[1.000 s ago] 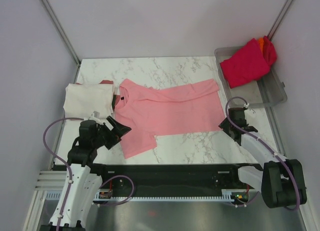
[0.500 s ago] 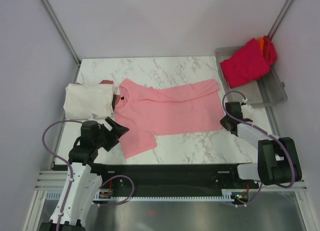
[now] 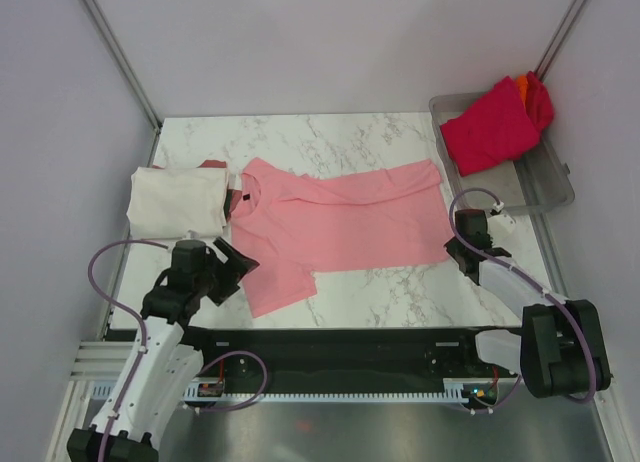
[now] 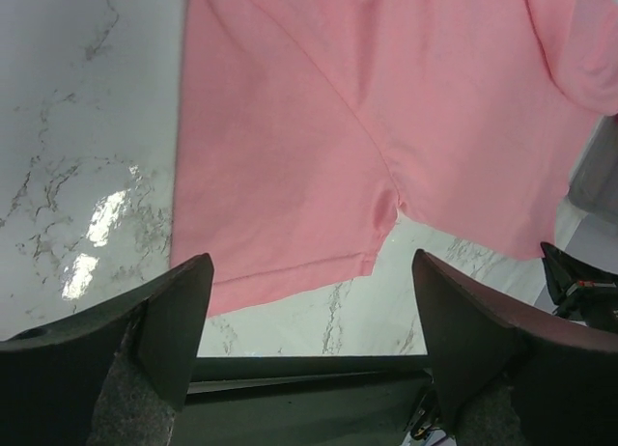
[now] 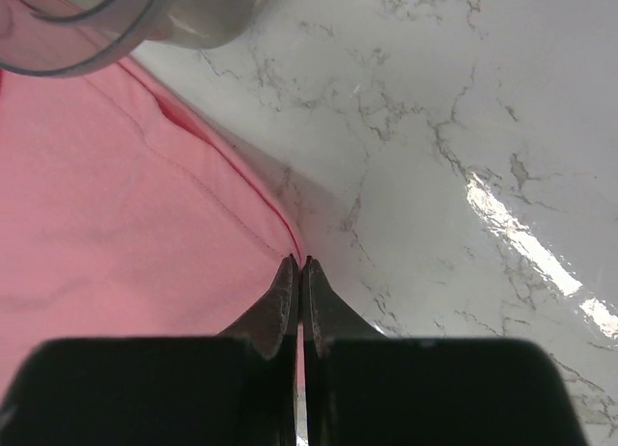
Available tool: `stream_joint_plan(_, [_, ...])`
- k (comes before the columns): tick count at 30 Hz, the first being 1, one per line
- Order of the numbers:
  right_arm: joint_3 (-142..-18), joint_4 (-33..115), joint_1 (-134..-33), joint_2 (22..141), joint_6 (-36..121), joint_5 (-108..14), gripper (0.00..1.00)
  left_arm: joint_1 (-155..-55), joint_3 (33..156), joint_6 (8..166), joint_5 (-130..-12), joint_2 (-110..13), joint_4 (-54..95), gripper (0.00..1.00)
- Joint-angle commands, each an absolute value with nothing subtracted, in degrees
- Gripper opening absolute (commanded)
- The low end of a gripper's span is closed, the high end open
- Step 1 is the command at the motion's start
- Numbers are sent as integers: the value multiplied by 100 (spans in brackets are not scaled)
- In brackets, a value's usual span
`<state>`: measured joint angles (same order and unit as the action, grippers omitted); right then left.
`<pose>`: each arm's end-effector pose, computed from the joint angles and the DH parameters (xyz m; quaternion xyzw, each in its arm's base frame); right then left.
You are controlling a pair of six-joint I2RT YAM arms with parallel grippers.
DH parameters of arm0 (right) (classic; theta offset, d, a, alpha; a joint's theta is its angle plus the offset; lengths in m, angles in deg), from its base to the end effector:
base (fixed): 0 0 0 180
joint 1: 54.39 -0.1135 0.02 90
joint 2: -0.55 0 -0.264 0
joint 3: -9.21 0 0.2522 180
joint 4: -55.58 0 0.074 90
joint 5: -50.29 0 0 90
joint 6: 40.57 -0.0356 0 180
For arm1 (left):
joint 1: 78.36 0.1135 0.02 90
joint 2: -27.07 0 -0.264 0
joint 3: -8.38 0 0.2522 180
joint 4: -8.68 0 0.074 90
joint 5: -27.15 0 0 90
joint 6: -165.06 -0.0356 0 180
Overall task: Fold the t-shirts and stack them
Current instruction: Flatten the tshirt out
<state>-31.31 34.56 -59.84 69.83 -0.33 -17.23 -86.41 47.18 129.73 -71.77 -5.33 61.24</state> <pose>0.2170 0.0070 0.1575 0.4094 0.8277 -0.0059 0.3837 0.1214 -0.0227 0.2043 -0.3393 0.8609 -0.2553 0.2803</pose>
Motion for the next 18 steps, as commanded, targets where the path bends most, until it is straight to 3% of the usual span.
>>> stream_joint_plan(1, [-3048, 3523, -5975, 6779, -76, -1449, 0, -8977, 4640, 13508, -6619, -641, 6163, 89])
stream_joint_plan(11, [-3039, 3444, -5975, 6586, -76, -1484, 0, -10252, 4947, 13798, -5837, -2064, 6418, 85])
stream_joint_plan(13, [-3039, 3427, -5984, 6550, -67, -1519, 0, -10602, 4983, 13991, -5723, -2293, 6559, 82])
stream_joint_plan(15, [-3030, 3418, -5975, 6497, -32, -1537, 0, -10849, 4983, 14149, -5547, -2329, 6698, 70])
stream_joint_plan(18, [-3056, 3427, -5975, 6506, -23, -1563, 0, -11052, 4974, 14255, -5450, -2355, 6875, 69])
